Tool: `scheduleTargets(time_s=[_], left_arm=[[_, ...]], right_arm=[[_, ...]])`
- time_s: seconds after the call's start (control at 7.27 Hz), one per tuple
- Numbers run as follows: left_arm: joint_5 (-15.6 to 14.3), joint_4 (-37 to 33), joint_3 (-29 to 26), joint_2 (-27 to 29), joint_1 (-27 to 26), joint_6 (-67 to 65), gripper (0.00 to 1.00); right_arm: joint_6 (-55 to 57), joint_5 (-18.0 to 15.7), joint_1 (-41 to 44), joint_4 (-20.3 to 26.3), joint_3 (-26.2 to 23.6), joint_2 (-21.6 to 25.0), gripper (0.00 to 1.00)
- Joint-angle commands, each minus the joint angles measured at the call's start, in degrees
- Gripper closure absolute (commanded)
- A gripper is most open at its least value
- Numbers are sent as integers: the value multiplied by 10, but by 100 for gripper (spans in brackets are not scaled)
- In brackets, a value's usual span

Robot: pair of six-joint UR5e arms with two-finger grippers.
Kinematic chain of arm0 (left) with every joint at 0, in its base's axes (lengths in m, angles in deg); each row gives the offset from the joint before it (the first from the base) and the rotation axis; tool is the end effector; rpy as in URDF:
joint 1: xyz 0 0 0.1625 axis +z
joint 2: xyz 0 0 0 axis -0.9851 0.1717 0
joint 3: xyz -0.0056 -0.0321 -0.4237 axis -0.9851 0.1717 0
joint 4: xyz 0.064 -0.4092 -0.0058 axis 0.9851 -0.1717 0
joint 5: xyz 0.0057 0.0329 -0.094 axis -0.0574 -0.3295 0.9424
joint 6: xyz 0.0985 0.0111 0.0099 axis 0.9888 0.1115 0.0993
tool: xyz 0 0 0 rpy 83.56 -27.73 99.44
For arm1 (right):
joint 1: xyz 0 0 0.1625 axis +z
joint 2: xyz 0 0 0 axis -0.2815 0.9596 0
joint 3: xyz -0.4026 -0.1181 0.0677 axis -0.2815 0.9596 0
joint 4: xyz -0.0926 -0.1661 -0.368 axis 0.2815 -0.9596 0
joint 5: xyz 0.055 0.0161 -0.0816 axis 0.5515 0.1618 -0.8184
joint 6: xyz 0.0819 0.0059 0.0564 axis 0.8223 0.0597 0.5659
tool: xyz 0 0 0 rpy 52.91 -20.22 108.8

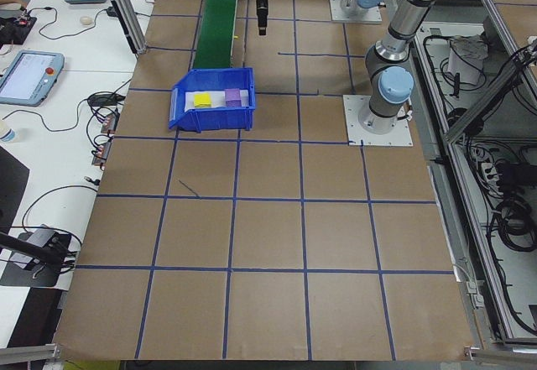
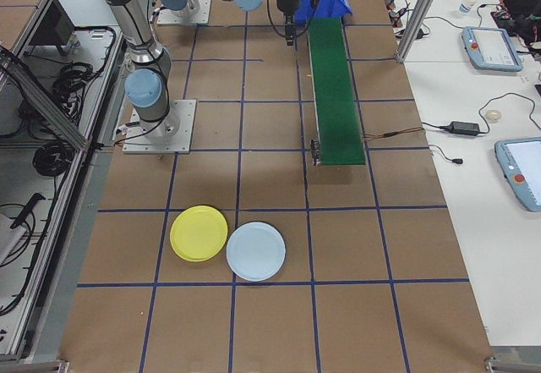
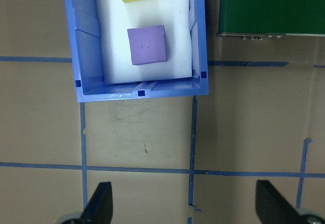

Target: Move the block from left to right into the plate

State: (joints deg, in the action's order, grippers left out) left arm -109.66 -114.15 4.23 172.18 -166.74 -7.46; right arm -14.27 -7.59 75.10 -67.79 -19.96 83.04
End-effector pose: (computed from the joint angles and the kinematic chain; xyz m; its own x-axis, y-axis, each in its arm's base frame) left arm -0.1016 -0.4704 0.5158 -0.9987 -0.0285 -0.0413 -0.0293 0.9994 0.0191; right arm 0.1498 -0.4787 0.4525 -0.9983 0.0320 -0.0485 0.0366 0.9945 -0.0981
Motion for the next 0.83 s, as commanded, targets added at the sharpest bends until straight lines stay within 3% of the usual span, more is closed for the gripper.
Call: scheduleTargets(time_s=[0.0,0.14,0.55,0.69], left_arm=[[-3,22,5,23,20,29,0],[-2,30,7,54,43,44,0],[-1,218,14,205,62,59,0],[1,232,21,237,62,59,0]], right_arm=[[0,-24,6,27,-6,7,0],[-1,-24,6,29,-8,7,0],[1,-24,6,29,-10,9,0],[2,-24,6,29,-10,10,0]])
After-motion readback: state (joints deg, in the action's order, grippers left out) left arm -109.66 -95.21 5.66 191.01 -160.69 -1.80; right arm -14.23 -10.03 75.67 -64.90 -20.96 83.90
